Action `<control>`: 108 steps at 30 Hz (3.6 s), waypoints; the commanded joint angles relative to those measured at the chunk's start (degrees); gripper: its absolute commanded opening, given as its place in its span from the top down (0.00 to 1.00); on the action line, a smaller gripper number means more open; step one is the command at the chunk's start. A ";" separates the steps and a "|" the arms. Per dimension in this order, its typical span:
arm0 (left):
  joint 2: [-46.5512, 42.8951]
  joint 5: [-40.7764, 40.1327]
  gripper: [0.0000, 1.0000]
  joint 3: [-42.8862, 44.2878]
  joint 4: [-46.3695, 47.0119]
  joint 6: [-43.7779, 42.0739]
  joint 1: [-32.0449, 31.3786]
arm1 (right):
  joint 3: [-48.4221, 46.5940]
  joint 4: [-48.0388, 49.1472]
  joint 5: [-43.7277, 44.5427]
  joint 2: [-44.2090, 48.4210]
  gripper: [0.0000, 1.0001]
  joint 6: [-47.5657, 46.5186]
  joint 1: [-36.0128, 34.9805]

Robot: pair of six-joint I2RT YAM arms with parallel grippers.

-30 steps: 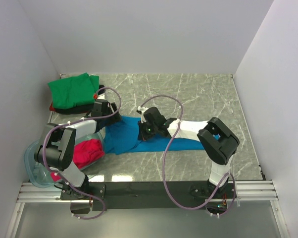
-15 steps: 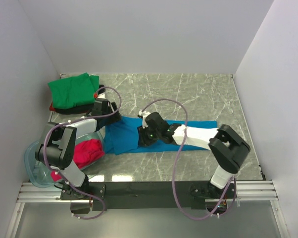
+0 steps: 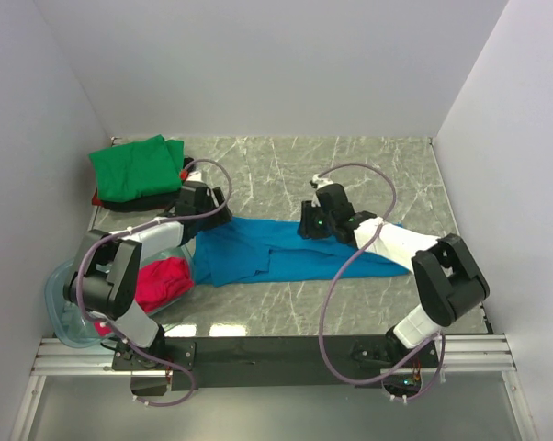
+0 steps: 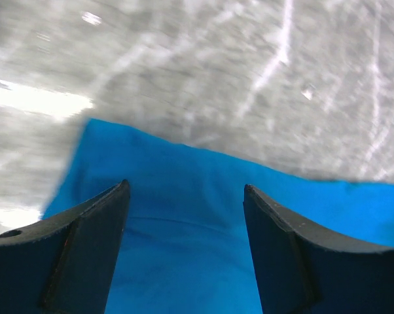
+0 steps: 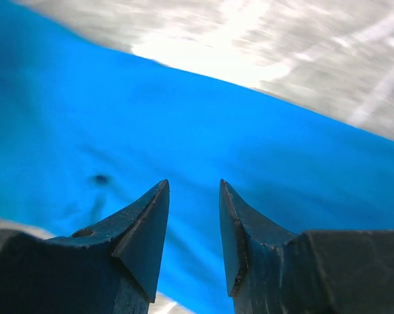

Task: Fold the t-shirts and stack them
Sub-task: Fold the tshirt

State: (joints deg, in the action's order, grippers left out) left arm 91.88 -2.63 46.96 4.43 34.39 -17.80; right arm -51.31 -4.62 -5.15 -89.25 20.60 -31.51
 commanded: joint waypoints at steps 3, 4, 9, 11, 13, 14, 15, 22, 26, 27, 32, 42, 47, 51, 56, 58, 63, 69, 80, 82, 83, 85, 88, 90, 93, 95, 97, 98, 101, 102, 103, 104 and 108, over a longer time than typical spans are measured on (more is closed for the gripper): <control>-0.73 2.19 0.25 -1.60 2.86 2.43 -3.90 | 1.82 0.49 0.84 -3.99 0.56 2.16 2.68; -0.82 2.98 0.25 -2.22 3.30 3.13 -4.34 | 2.26 0.40 1.10 -4.87 0.56 2.60 2.77; 2.50 5.18 0.24 -3.89 4.98 4.37 -5.22 | 2.79 -0.91 1.46 -7.69 0.56 5.50 4.61; 4.27 5.80 0.24 -3.10 5.07 4.19 -5.22 | 3.06 -1.53 1.98 -8.57 0.56 6.38 5.58; 6.47 5.62 0.24 -1.62 5.24 4.02 -5.05 | 3.93 -1.97 2.60 -8.66 0.56 7.34 6.28; 7.17 5.71 0.24 -0.83 4.98 3.84 -5.05 | 4.28 -1.80 1.82 -8.57 0.56 7.52 6.63; 7.87 5.71 0.24 0.05 4.72 3.49 -4.96 | 4.64 -1.71 1.89 -8.48 0.56 7.79 6.98; 16.57 6.33 0.24 13.92 -0.46 1.12 -4.87 | 4.81 -4.69 7.07 -7.08 0.56 11.39 8.65; 21.93 4.75 0.24 22.98 -4.25 -0.81 -4.70 | 5.78 -6.01 8.31 -5.32 0.56 12.27 8.66; 23.07 4.48 0.24 24.65 -6.86 -1.34 -4.61 | 6.04 -6.19 8.40 -4.71 0.55 12.44 8.74; 29.93 3.78 0.24 35.82 -11.45 -2.40 -3.73 | 7.98 -7.50 8.14 0.12 0.55 13.15 8.74; 33.74 3.95 0.25 48.05 -13.57 -4.16 -3.55 | 10.09 -11.01 9.88 9.00 0.54 13.68 6.98; 26.17 2.81 0.24 46.39 -12.95 -4.86 -3.55 | 8.86 -15.94 13.32 15.33 0.53 13.24 6.90; 20.11 3.16 0.23 40.77 -13.74 -4.34 -3.55 | 10.35 -17.35 14.99 17.45 0.53 13.41 7.07; 18.60 6.67 0.23 31.19 -12.17 -3.63 -3.64 | 10.79 -17.00 15.26 13.85 0.53 13.76 6.99; 18.87 8.34 0.24 28.29 -11.02 -3.37 -3.73 | 11.14 -16.65 15.25 12.18 0.53 13.68 7.07; 21.14 10.36 0.24 25.99 -10.40 -3.98 -4.61 | 12.02 -16.12 14.90 9.81 0.53 13.41 6.63; 27.64 10.81 0.24 30.02 -11.28 -4.33 -4.61 | 11.94 -15.59 13.15 6.29 0.53 13.94 4.01; 37.49 9.40 0.24 45.75 -17.52 -5.56 -4.61 | 11.67 -17.52 11.66 6.11 0.54 18.68 -4.61; 38.72 9.75 0.24 49.36 -18.31 -5.65 -4.61 | 11.32 -17.44 10.60 6.90 0.54 20.00 -6.97; 39.25 10.10 0.24 50.33 -18.40 -5.74 -4.70 | 11.06 -16.92 9.81 7.25 0.54 20.35 -7.60; 40.48 10.89 0.24 52.79 -17.96 -5.91 -4.96 | 10.01 -16.30 7.70 7.51 0.54 20.97 -9.09; 41.89 12.29 0.24 55.34 -15.77 -6.79 -5.57 | 8.51 -14.19 5.33 6.29 0.54 21.24 -11.12; 43.64 13.26 0.24 58.57 -14.71 -7.32 -5.75 | 8.07 -10.77 1.73 4.62 0.54 20.89 -11.91; 46.45 15.37 0.24 64.28 -15.41 -7.32 -5.84 | 7.28 -6.20 -3.63 2.51 0.54 20.88 -12.96; 47.69 16.60 0.24 66.85 -15.50 -7.58 -6.01 | 5.27 -5.84 -4.35 2.07 0.54 20.45 -13.84; 48.57 16.87 0.24 69.93 -16.03 -8.02 -6.28 | 3.68 -7.23 -2.08 2.59 0.54 19.31 -15.25; 47.53 16.79 0.24 70.28 -15.94 -8.72 -6.37 | 2.45 -9.24 -0.93 3.98 0.54 18.78 -15.51; 42.01 14.60 0.24 68.01 -14.36 -10.82 -6.81 | 1.04 -13.72 4.59 7.67 0.54 16.93 -15.52; 40.07 13.98 0.24 64.78 -12.88 -11.27 -6.89 | 0.69 -15.23 6.53 8.47 0.54 16.06 -15.51; 38.31 13.19 0.23 62.92 -12.25 -11.62 -6.89 | 0.42 -16.28 8.21 9.18 0.53 15.62 -15.43; 34.90 12.40 0.23 61.16 -11.81 -12.15 -6.81 | 0.16 -18.64 11.44 10.14 0.53 15.35 -15.43; 31.88 10.46 0.23 56.58 -15.57 -12.68 -6.81 | 1.47 -20.60 15.24 10.50 0.53 15.34 -14.73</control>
State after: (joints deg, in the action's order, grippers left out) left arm 129.88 9.98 104.38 -11.53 23.97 -24.40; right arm -49.15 -20.93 3.60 -79.61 37.08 -46.78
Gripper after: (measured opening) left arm 0.774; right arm 0.467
